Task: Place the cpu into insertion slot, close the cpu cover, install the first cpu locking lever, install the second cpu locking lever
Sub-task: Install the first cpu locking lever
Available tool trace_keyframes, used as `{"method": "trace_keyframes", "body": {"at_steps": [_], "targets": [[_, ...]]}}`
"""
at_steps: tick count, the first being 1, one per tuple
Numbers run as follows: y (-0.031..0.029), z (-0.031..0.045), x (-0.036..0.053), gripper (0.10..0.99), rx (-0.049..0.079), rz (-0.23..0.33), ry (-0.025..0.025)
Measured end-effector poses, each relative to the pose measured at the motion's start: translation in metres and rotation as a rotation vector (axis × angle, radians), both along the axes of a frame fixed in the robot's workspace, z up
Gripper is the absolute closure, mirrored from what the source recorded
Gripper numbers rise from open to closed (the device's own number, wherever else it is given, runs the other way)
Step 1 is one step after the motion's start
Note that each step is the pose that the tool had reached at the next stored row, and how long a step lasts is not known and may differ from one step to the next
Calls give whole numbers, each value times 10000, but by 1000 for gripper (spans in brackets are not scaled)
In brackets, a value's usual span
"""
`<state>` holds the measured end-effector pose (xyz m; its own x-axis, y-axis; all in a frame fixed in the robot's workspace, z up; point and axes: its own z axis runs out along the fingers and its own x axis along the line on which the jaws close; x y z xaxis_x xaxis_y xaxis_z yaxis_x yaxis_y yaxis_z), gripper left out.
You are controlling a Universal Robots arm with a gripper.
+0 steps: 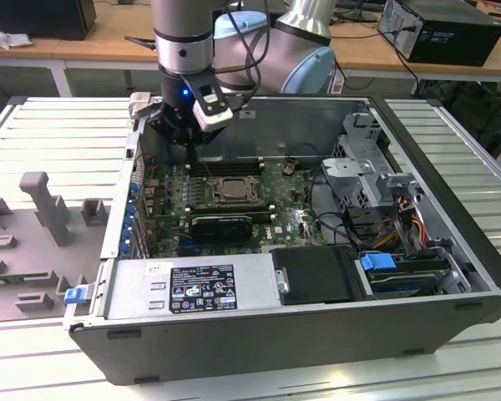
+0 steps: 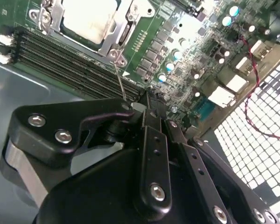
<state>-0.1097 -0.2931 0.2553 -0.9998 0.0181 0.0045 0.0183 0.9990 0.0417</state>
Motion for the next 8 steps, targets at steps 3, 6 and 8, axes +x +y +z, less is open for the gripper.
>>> {"method": "trace_keyframes", "body": {"at_steps": [3, 6, 8], "targets": [[3, -1, 56, 980, 0, 8, 0], [4, -5, 190, 980, 0, 12, 0], [5, -11, 303, 980, 0, 11, 1]]}}
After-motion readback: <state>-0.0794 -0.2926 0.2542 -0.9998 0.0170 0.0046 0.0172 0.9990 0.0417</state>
